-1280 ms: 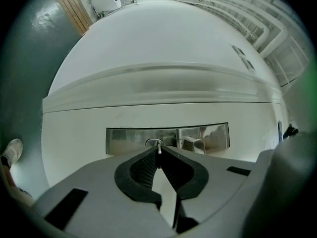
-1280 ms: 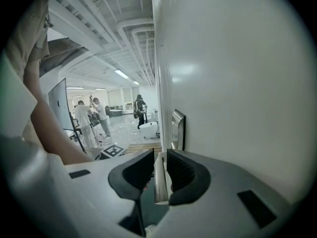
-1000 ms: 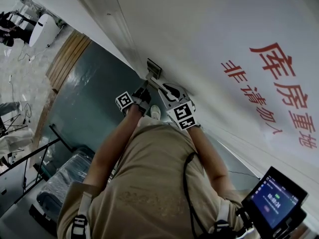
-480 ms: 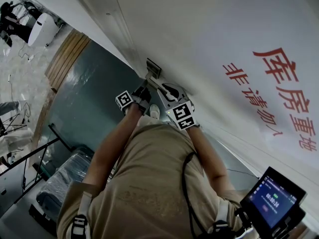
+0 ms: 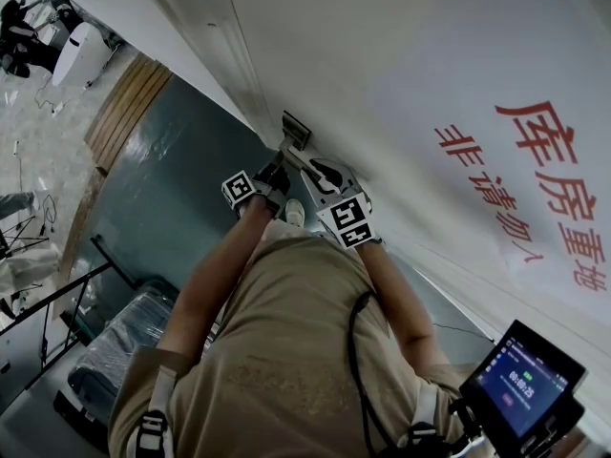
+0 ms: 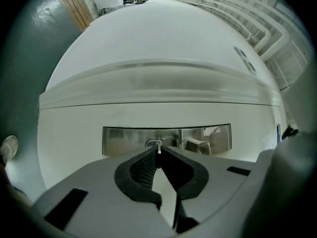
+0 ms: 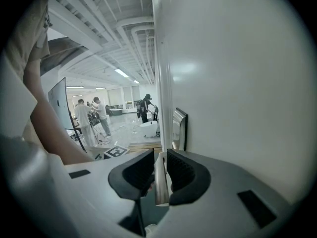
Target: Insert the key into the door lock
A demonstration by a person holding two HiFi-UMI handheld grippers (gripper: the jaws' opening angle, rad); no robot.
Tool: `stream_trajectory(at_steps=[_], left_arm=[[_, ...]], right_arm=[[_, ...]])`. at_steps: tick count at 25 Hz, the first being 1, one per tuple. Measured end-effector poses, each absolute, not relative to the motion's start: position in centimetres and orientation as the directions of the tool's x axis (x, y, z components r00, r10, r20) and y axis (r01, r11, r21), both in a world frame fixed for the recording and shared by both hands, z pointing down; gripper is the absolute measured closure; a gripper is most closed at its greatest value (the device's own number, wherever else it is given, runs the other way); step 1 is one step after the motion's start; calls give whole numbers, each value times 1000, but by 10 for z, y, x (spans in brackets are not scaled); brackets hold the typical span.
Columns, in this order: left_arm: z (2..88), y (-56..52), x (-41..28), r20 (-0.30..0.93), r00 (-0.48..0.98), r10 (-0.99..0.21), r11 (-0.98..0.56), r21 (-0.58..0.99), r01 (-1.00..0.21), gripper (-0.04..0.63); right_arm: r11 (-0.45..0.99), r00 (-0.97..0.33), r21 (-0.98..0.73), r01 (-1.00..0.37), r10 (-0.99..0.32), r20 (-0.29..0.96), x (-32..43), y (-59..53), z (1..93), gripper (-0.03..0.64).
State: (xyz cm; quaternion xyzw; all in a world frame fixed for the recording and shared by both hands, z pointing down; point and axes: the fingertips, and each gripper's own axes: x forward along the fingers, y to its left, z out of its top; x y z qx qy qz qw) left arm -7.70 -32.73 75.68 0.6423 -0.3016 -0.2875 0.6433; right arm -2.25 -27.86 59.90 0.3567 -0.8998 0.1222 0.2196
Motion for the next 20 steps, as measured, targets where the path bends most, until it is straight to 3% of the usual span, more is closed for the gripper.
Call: stream_trajectory(at_steps=[20], left_arm=[[755, -330, -75, 14, 648, -762, 6, 1000, -15, 561]], right_arm=[[712, -647, -66, -699, -590, 482, -17, -277, 600, 531]])
